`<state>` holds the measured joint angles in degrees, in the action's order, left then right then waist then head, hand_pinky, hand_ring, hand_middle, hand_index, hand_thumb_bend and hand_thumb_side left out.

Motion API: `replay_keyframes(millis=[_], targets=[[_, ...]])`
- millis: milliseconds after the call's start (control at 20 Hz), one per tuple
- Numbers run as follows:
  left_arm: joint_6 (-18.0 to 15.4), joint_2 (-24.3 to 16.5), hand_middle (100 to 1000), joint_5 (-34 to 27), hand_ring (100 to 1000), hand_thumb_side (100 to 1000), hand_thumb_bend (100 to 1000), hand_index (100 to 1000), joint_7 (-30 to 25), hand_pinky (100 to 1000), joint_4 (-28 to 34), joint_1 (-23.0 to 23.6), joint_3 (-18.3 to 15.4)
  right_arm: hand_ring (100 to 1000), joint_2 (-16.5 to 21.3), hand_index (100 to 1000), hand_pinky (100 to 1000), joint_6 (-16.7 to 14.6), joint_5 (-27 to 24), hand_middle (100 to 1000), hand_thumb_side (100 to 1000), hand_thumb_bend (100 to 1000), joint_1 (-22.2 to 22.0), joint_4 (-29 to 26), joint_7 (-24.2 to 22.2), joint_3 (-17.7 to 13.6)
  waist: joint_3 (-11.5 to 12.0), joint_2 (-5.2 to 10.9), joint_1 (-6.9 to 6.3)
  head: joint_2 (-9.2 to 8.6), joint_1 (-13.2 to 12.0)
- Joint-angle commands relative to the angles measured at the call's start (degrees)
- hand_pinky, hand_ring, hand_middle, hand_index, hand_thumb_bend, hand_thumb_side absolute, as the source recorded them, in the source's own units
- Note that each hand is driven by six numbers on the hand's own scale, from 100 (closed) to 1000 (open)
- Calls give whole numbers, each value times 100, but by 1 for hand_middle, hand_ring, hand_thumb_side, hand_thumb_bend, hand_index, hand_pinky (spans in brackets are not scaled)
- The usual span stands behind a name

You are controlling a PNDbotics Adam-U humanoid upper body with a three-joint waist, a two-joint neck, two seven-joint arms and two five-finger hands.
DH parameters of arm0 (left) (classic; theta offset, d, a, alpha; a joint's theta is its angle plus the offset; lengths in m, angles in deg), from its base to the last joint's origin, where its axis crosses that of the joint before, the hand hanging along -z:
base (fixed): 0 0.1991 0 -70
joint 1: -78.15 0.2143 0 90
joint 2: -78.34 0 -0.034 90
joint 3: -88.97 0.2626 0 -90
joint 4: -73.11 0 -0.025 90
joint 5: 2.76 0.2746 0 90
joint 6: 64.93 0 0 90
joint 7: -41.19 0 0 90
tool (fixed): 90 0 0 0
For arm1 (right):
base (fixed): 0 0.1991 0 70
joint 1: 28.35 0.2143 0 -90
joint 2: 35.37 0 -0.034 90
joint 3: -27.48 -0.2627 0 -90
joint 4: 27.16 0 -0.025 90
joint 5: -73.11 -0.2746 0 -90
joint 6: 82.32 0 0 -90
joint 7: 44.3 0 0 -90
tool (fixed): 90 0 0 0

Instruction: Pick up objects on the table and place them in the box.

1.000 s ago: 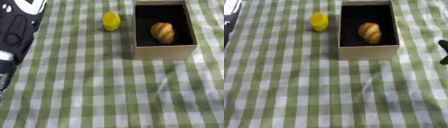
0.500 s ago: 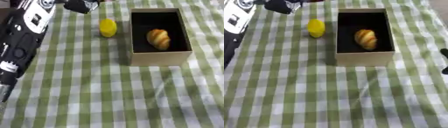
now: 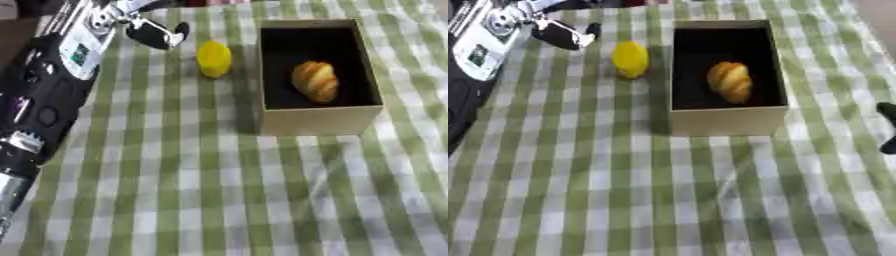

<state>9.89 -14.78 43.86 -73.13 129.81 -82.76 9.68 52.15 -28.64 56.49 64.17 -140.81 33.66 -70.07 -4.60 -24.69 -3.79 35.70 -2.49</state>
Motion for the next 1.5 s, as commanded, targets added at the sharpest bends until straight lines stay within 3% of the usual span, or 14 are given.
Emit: replay_keyframes(millis=[50, 200, 250, 350, 750, 1250, 1500], targets=[[-36, -67, 813, 54, 835, 116, 138, 906, -97, 798, 20, -105, -52, 830, 48, 753, 946, 64, 57, 464, 525, 100, 31, -95, 5, 13, 11, 111, 17, 6, -30], [-106, -46, 815, 100, 840, 161, 132, 907, -189, 802, -2, -102, -15, 830, 46, 752, 946, 104, 87, 462, 526, 100, 30, -95, -17, 42, 17, 111, 18, 27, -35], [-139, -37, 815, 101, 842, 257, 117, 907, -218, 803, -4, -102, -7, 830, 43, 752, 946, 118, 96, 461, 526, 100, 29, -95, -21, 48, 17, 111, 17, 32, -34], [-225, -32, 819, 71, 848, 355, 121, 907, -295, 807, 9, -107, 15, 830, 33, 751, 946, 149, 117, 459, 526, 100, 24, -95, -29, 57, 18, 112, 13, 43, -29], [-614, -148, 829, 10, 872, 530, 228, 907, -776, 820, 170, -200, 103, 830, 33, 749, 947, 279, 229, 453, 525, 100, 2, -95, -16, 105, 54, 140, -43, 95, 18], [-756, -33, 839, 3, 892, 676, 272, 915, -1130, 832, 131, -226, 126, 828, 10, 746, 949, 438, 238, 447, 524, 100, 57, -95, -54, 182, 32, 128, -45, 108, -3], [-622, 54, 840, 389, 897, 607, 330, 914, -783, 827, 62, -227, 83, 826, -10, 745, 949, 521, 231, 444, 524, 100, 113, -95, -98, 227, -6, 101, -45, 84, -36]])
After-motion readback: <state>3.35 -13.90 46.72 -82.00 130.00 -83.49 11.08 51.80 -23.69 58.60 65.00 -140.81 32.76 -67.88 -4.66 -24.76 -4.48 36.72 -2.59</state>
